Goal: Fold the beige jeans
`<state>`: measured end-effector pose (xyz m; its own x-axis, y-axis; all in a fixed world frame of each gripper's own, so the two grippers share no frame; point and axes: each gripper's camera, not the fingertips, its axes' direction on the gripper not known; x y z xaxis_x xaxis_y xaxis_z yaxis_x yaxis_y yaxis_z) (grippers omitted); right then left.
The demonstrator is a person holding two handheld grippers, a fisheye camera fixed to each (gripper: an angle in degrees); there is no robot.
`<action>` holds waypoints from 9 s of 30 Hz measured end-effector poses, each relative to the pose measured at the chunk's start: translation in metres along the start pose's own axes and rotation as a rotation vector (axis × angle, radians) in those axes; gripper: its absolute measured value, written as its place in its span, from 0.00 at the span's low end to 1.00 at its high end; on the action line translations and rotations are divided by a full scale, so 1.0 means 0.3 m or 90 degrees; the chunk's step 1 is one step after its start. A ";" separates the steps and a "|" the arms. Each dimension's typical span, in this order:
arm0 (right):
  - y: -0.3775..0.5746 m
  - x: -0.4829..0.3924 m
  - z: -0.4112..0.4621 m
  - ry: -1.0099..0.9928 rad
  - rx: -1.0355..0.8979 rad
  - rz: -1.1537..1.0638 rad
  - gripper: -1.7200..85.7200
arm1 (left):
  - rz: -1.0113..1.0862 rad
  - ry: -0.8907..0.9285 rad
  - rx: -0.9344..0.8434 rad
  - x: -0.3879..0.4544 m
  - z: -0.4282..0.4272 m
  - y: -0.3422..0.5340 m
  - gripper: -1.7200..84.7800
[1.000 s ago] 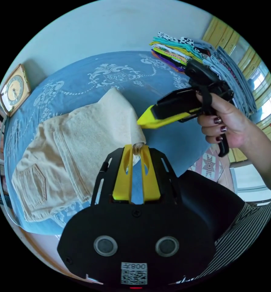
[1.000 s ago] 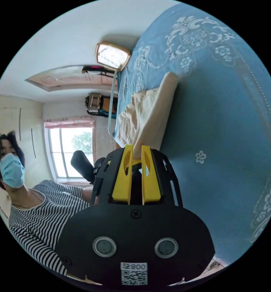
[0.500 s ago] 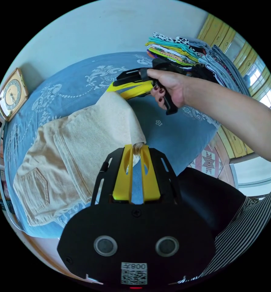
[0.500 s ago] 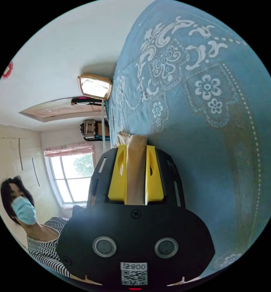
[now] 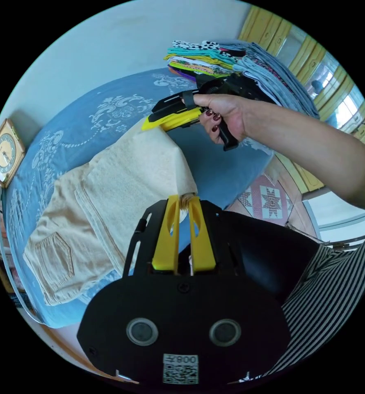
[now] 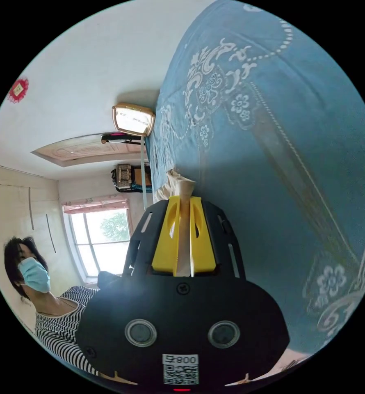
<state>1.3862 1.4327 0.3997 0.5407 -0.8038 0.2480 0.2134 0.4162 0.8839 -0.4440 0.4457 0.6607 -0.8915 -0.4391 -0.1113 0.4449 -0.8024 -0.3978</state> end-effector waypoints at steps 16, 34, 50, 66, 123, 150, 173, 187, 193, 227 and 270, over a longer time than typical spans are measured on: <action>0.298 -0.440 -0.328 0.011 0.117 -0.021 0.05 | -0.013 0.161 0.125 -0.218 -0.343 0.450 0.05; -0.327 -1.417 0.667 0.037 -0.007 -0.129 0.07 | -0.384 0.275 0.347 -1.278 -0.585 1.363 0.05; -0.757 -1.811 1.459 0.118 -0.150 -0.135 0.07 | -0.625 0.303 0.336 -1.824 -0.463 1.909 0.06; -0.596 -2.315 1.956 0.450 -0.243 -0.432 0.02 | -0.615 0.015 0.323 -1.714 -0.618 1.991 0.03; -0.050 -1.011 0.983 -0.111 -0.192 0.025 0.14 | -0.451 0.418 0.186 -1.480 -0.028 1.924 0.04; -0.162 -0.941 0.799 -0.171 -0.171 -0.036 0.03 | -0.879 0.590 0.553 -1.905 0.135 2.553 0.18; 0.081 -0.626 0.152 -0.179 -0.181 -0.069 0.03 | -0.786 0.545 0.533 -1.612 0.000 2.115 0.09; 0.418 -0.345 -0.549 -0.236 -0.108 -0.124 0.03 | -0.679 0.586 0.504 -1.219 0.025 1.473 0.09; 0.455 -0.208 -0.944 -0.262 -0.032 -0.151 0.03 | -0.606 0.600 0.484 -1.082 0.070 0.977 0.09; 0.661 0.529 -3.790 0.021 0.474 -0.074 0.03 | -0.063 0.712 0.075 0.586 0.871 -3.025 0.09; 1.113 1.867 -3.504 0.072 0.444 0.305 0.03 | 0.132 0.553 -0.044 1.751 1.224 -4.296 0.03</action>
<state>2.6157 1.5682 0.4170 0.5303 -0.5451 0.6493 -0.5891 0.3138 0.7446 -1.4541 1.1007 1.4495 -0.5563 -0.0898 -0.8261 0.6236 -0.7021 -0.3437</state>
